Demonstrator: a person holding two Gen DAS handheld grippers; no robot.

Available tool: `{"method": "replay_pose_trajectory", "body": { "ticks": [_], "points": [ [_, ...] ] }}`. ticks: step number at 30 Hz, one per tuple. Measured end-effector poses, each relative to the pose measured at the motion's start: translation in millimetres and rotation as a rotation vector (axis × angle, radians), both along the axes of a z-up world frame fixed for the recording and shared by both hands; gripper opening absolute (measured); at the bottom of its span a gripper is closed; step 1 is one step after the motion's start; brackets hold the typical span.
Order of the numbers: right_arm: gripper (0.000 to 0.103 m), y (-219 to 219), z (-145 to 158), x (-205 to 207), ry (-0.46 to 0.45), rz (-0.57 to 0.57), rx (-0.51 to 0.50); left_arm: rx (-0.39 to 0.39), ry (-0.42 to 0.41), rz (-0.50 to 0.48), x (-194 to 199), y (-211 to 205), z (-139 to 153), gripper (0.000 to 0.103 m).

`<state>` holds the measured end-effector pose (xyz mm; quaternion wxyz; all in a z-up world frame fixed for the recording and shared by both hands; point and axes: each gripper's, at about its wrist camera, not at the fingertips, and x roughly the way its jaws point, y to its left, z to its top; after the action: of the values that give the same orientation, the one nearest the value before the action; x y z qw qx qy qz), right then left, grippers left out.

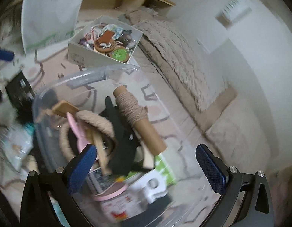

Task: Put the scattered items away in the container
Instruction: 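Lower the rope-wrapped tube into the clear container and open the right tool, then withdraw both tools from the container back over the bed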

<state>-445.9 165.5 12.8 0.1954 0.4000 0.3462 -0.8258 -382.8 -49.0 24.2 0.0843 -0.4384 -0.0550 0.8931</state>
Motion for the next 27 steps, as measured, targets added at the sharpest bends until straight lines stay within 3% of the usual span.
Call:
{"method": "replay_pose_trajectory", "body": {
  "ticks": [1, 8, 19, 27],
  "points": [
    [0.103, 6, 5, 6, -0.008, -0.024, -0.029, 0.001, 0.005, 0.002, 0, 1, 1, 0.103],
    [0.103, 50, 33, 45, -0.034, -0.192, -0.222, -0.025, 0.032, -0.012, 4, 17, 11, 0.103],
    [0.103, 102, 74, 108, 0.054, -0.371, -0.433, -0.019, 0.096, -0.034, 25, 38, 39, 0.103],
    [0.103, 118, 94, 151, 0.106, -0.411, -0.497, -0.032, 0.15, -0.018, 50, 36, 58, 0.103]
  ]
}}
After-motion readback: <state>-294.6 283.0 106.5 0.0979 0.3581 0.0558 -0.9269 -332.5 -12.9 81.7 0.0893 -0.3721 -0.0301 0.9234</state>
